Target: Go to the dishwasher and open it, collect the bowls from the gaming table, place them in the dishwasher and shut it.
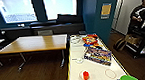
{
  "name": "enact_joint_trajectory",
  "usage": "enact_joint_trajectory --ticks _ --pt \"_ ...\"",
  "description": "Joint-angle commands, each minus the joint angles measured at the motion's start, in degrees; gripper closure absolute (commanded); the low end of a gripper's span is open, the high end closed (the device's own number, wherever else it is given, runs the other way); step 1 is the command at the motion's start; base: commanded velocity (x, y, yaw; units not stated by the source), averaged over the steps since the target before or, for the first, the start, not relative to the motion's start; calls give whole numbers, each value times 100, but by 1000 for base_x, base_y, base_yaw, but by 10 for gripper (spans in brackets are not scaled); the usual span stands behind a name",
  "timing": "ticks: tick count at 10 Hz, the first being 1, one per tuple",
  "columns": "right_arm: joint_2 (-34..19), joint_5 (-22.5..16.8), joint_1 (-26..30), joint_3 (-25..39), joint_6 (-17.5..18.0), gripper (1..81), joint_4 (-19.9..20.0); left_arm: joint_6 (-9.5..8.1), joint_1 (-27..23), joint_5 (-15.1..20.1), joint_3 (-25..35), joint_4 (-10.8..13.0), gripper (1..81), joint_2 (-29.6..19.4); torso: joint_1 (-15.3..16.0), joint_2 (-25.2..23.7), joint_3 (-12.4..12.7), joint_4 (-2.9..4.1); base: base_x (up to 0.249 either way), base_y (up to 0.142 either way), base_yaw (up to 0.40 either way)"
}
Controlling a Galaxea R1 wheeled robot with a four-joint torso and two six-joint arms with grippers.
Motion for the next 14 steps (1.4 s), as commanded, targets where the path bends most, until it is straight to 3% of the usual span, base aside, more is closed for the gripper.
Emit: enact_joint_trajectory --ticks 1,3,5,9,11,12,14 --pt "-18 -239 211 -78 -282 811 30 -169 -847 299 962 4 10 -879 0 0 0 0 0 0 0" --pt "157 -125 62 -87 -414 811 30 -258 -1154 335 1340 4 10 -1230 0 0 0 0 0 0 0" --pt "255 -108 -36 -79 -493 811 30 -380 -1515 650 1666 4 10 -1486 0 0 0 0 0 0 0" --pt "-264 120 -167 580 -572 811 13 -416 -2147 1194 2096 -4 10 -1338 0 0 0 0 0 0 0" --pt "-255 305 -351 783 -633 811 4 -741 -2719 1739 2281 22 10 -1180 0 0 0 0 0 0 0" --pt "-255 367 -413 871 -669 811 4 -768 -2974 1969 2273 13 10 -994 0 0 0 0 0 0 0" --pt "-220 464 -492 977 -686 811 -49 -1102 -3396 2224 2001 31 10 -502 2 0 0 0 0 0 0"
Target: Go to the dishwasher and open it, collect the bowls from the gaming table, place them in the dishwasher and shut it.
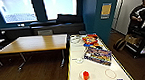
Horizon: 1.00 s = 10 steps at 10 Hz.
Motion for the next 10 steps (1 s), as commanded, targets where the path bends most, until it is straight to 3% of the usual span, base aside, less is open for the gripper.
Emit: enact_joint_trajectory --ticks 1,4,6,10 --pt "-295 -244 399 183 -53 811 -25 -500 -1192 821 -158 15 10 562 0 0 0 0 0 0 0" --pt "-144 -244 452 157 -44 811 -25 -755 -1921 1368 -432 6 10 1091 0 0 0 0 0 0 0" --pt "-75 -253 487 113 -35 811 -25 -888 -2274 1325 -809 -12 10 1337 0 2 -2 0 0 0 0" --pt "49 -262 504 17 -44 811 -25 -897 -2828 1324 -1767 -196 10 1864 0 2 -2 0 0 0 0"
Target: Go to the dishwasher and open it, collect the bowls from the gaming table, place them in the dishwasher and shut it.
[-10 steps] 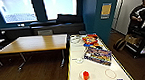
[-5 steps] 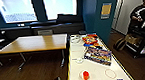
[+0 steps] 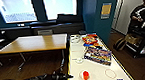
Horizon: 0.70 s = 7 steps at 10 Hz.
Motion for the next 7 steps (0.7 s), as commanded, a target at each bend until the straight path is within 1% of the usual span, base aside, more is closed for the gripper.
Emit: enact_joint_trajectory --ticks 1,3,7 --pt "-272 -397 487 29 -22 811 -7 -35 -1138 110 -466 -189 10 311 0 0 0 0 0 0 0" --pt "-211 -398 504 -23 -22 811 -7 -35 -1270 162 -868 -189 10 591 2 0 0 0 0 0 0" --pt "-158 -441 558 -59 -22 811 -7 -26 -1499 189 -1722 -171 10 1374 5 2 -2 0 0 0 0"
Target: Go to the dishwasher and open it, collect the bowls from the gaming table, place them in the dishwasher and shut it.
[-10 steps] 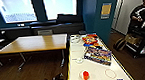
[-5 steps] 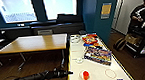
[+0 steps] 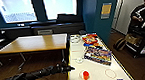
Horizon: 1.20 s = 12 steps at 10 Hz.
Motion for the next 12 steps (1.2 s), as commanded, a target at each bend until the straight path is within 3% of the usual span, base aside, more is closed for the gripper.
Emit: enact_joint_trajectory --ticks 1,6,12 --pt "-297 -402 490 91 -22 811 -7 3 -1049 120 -322 -10 10 417 0 0 0 0 0 0 0" --pt "-121 -393 516 48 -22 811 -16 47 -996 120 -761 -1 10 1023 4 2 -2 0 0 0 0" --pt "37 -411 577 -110 -22 811 -16 56 -602 129 -1228 323 10 1490 6 2 -2 0 0 0 0"
